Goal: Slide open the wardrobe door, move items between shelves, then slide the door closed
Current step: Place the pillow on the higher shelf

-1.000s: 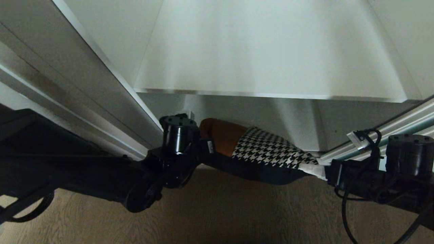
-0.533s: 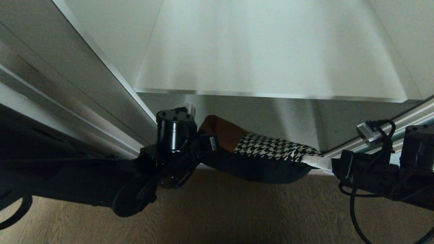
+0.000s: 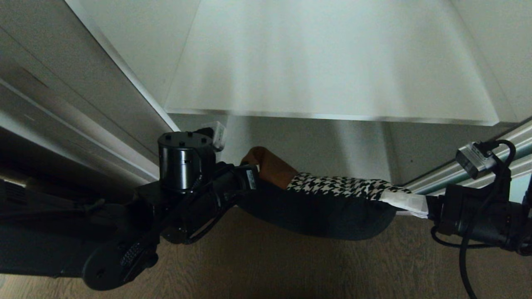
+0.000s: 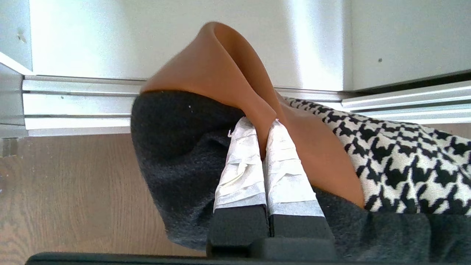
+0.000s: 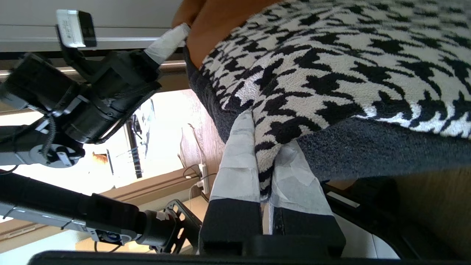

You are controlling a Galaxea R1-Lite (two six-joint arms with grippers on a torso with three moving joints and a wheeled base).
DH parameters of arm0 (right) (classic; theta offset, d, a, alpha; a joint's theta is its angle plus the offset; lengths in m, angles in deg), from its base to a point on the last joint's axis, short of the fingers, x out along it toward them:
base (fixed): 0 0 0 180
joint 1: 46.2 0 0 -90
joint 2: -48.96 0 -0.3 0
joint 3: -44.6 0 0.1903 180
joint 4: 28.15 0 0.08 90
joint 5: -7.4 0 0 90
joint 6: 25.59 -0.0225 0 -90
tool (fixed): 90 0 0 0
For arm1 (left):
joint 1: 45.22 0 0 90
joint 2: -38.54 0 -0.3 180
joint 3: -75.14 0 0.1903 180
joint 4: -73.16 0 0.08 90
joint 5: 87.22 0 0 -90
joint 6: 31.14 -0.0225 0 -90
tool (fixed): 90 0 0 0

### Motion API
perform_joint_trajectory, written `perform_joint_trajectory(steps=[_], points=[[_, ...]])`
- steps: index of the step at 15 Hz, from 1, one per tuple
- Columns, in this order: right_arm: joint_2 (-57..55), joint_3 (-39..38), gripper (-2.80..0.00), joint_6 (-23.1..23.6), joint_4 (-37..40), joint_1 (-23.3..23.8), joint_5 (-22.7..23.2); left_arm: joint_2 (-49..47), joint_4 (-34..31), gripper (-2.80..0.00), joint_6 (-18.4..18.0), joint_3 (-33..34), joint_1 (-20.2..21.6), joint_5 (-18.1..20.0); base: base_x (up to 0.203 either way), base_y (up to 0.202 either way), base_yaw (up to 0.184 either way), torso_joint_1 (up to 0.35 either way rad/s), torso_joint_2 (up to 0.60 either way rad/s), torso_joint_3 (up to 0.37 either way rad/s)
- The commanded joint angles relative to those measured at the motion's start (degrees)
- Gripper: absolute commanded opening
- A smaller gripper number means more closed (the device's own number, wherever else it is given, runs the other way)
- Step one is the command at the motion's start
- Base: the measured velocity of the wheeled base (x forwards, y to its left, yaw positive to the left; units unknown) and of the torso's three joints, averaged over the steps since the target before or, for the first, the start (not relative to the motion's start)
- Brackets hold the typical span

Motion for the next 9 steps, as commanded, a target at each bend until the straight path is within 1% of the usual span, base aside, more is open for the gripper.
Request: perform_joint_trajectory(steps=[1, 5, 6, 9], points=[[1.3, -0.1, -2.80, -0.3, -0.2, -0.1, 0.3, 0.8, 0.4, -2.80, 0.0, 0.0, 0.1, -0.2, 0.000, 0.000, 0.000, 0.000, 0.00, 0.000], [1.7, -0.4, -2.80, -0.3, -0.1, -0.1, 0.3, 0.2, 0.3, -2.80, -0.2, -0.6, 0.1, -0.2, 0.000, 0.000, 0.000, 0.000, 0.00, 0.000], [1.8, -0.4, -2.80, -0.3, -0.1, -0.1, 0.3, 0.0, 0.4, -2.80, -0.2, -0.5, 0.1, -0.2, -0.067, 0.000, 0.003, 0.012, 0.01, 0.007], [2.1, -0.4, -2.80, -0.3, -0.1, 0.0, 0.3, -0.1, 0.1, -2.80, -0.3, -0.6, 0.1, -0.2, -0.182, 0.000, -0.003, 0.002, 0.00, -0.001]])
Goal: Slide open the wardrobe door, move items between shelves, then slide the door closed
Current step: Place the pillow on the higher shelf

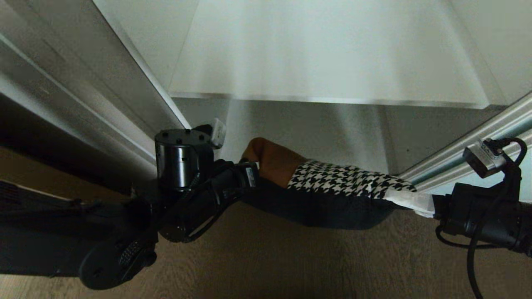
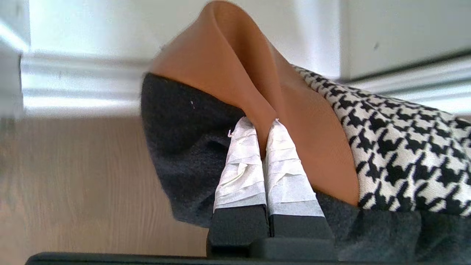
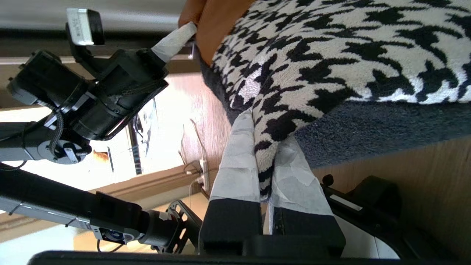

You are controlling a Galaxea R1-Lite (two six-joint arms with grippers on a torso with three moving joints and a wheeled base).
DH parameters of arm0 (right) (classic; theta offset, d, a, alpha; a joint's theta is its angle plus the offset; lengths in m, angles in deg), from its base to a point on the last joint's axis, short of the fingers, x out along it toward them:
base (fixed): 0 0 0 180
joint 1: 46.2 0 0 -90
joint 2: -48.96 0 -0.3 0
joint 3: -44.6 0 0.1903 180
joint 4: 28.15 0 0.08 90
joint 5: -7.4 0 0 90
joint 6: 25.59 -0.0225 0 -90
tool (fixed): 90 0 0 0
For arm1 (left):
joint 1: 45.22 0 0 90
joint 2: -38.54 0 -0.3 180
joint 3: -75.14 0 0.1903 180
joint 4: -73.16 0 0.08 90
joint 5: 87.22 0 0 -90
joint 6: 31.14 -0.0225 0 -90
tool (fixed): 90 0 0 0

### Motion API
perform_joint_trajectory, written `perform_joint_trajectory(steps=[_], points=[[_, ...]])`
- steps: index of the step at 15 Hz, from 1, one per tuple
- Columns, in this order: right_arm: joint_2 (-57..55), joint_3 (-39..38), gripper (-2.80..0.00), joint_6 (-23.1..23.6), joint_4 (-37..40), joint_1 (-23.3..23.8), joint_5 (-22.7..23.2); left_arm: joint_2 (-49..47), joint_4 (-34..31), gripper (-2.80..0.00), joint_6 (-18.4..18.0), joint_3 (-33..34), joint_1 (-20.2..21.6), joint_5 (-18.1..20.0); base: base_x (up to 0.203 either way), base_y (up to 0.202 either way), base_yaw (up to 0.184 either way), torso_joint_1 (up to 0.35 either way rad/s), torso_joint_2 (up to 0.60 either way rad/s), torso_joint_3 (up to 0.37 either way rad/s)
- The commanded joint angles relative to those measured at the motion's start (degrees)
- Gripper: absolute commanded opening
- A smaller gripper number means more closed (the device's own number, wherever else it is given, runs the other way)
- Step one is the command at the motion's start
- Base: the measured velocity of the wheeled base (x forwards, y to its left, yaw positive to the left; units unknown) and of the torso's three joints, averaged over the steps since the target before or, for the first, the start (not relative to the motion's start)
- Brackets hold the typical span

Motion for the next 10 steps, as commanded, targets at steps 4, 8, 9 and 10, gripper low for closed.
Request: perform_joint_trajectory(steps=[4, 8, 9, 10], points=[[0.2, 0.0, -2.80, -0.2, -0.2, 0.1, 0.2, -0.3, 0.0, -2.80, 0.1, -0.1, 0.0, -0.1, -0.193, 0.000, -0.001, -0.003, 0.00, 0.004], [0.1, -0.1, -2.80, -0.2, -0.2, 0.1, 0.2, -0.2, 0.0, -2.80, 0.0, -0.1, 0.1, -0.2, -0.193, 0.000, -0.001, 0.004, 0.01, 0.002], [0.0, -0.1, -2.80, -0.2, -0.2, 0.1, 0.2, -0.4, 0.1, -2.80, 0.0, -0.2, 0.1, -0.1, -0.189, 0.000, 0.001, 0.004, 0.00, 0.002], [-0.3, -0.2, -2.80, -0.2, -0.2, 0.1, 0.2, -0.6, -0.2, -2.80, 0.0, -0.2, 0.2, 0.0, -0.165, 0.000, -0.001, -0.007, 0.00, 0.002]])
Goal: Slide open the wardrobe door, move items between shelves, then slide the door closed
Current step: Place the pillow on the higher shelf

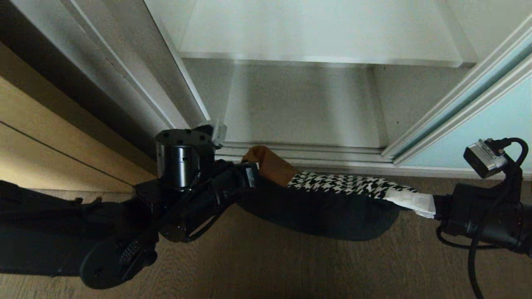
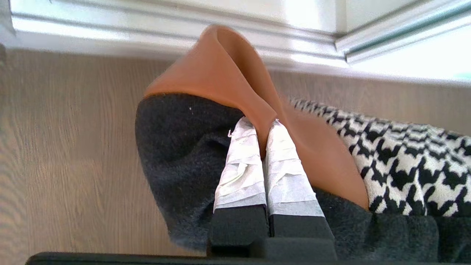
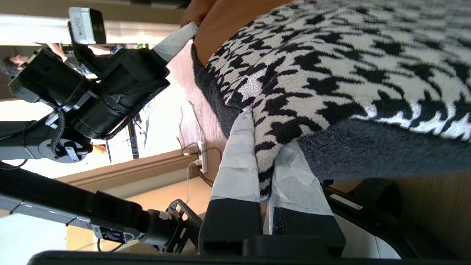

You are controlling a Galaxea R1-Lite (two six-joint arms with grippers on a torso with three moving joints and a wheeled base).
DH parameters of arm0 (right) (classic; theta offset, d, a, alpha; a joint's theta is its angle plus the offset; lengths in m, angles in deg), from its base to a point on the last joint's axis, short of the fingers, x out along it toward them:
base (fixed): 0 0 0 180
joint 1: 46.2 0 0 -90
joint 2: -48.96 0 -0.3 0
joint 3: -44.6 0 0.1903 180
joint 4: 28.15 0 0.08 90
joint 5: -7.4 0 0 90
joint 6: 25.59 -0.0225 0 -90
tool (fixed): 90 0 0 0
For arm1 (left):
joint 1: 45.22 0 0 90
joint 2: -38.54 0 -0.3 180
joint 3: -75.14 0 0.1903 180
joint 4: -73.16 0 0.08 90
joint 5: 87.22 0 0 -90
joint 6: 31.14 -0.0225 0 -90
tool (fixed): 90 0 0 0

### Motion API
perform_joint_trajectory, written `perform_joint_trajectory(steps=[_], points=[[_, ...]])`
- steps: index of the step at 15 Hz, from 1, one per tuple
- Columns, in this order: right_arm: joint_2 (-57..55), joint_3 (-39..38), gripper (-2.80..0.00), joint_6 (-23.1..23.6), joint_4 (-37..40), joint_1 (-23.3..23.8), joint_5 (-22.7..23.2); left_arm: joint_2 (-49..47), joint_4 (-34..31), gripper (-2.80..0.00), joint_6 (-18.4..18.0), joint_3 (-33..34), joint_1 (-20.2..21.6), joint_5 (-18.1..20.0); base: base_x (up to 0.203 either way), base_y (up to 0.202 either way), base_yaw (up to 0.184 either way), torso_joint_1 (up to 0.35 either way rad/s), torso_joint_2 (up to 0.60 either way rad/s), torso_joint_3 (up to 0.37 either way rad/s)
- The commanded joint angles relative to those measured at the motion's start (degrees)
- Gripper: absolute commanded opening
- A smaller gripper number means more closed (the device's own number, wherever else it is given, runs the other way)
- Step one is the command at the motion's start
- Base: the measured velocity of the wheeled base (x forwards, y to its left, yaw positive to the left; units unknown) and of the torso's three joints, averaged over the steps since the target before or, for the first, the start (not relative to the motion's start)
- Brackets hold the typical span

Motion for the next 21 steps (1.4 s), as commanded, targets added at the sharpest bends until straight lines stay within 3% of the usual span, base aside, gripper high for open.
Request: perform_joint_trajectory(steps=[1, 21], points=[[-0.8, 0.0, -2.80, -0.2, -0.2, 0.0, 0.2, -1.6, 0.3, -2.80, 0.1, 0.1, 0.2, -0.1, -0.064, 0.000, -0.006, -0.007, 0.00, 0.003], [-0.4, -0.7, -2.80, -0.1, -0.3, -0.9, 0.2, -1.1, -1.3, -2.80, -1.4, 0.3, 1.0, -0.4, 0.000, 0.000, 0.000, 0.000, 0.00, 0.007]])
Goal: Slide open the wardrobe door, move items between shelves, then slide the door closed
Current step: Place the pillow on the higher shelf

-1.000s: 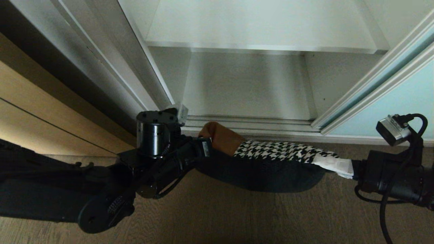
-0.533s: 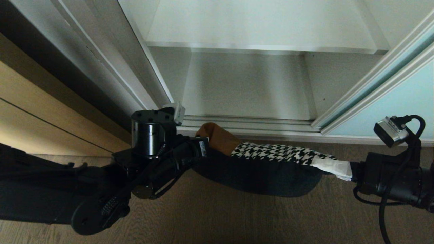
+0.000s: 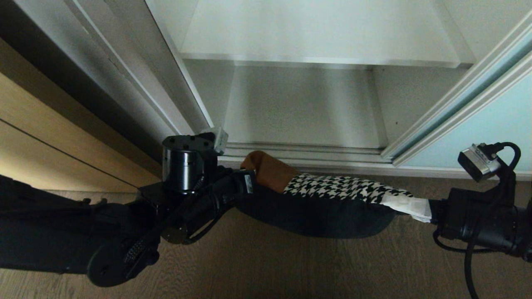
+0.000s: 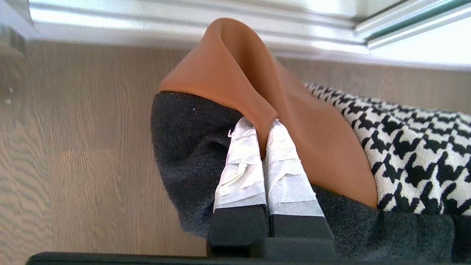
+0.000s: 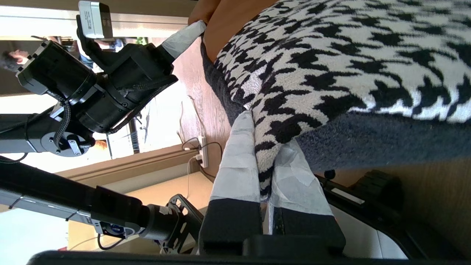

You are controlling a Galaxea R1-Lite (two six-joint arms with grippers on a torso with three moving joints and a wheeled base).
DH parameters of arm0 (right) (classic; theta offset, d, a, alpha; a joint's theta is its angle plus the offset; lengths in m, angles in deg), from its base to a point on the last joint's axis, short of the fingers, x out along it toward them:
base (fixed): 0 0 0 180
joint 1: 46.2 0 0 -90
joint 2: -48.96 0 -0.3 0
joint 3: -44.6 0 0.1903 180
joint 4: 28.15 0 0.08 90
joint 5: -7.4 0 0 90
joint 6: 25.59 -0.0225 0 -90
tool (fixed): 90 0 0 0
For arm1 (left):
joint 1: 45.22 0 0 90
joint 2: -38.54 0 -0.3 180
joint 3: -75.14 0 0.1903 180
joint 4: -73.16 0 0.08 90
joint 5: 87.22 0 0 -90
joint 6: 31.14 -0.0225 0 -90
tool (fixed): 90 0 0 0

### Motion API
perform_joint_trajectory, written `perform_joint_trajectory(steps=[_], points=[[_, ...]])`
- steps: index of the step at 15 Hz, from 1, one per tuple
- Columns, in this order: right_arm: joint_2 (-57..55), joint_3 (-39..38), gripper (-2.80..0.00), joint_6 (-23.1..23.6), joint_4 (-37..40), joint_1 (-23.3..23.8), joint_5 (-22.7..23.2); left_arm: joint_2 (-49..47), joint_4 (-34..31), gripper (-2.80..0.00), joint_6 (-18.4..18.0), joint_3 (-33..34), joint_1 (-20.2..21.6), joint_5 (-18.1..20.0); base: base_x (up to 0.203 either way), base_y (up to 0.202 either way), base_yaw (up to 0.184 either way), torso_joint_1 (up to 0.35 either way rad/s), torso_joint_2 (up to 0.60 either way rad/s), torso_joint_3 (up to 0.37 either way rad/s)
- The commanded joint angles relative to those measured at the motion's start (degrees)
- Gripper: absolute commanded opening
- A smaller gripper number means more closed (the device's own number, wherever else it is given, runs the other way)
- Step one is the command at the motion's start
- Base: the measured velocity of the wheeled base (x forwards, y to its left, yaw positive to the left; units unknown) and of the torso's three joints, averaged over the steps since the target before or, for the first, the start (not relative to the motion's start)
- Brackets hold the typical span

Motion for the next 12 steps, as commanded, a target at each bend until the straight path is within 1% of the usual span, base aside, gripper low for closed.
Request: perform_joint_trajectory(steps=[1, 6, 12], points=[[0.3, 0.0, -2.80, -0.2, -0.2, 0.0, 0.2, 0.1, 0.1, -2.80, 0.0, -0.4, 0.0, -0.1, 0.000, 0.000, 0.000, -0.002, 0.00, 0.139], [0.3, -0.1, -2.80, -0.2, -0.2, -0.8, 0.2, 1.5, -0.1, -2.80, -1.5, -0.7, 0.0, -0.2, 0.000, 0.000, 0.000, 0.003, 0.00, 0.187], [0.5, -0.5, -2.80, -0.1, -0.3, -0.8, 0.2, 1.8, -0.6, -2.80, -1.4, -0.9, 0.0, -0.4, 0.000, 0.000, 0.000, 0.002, 0.00, 0.198]])
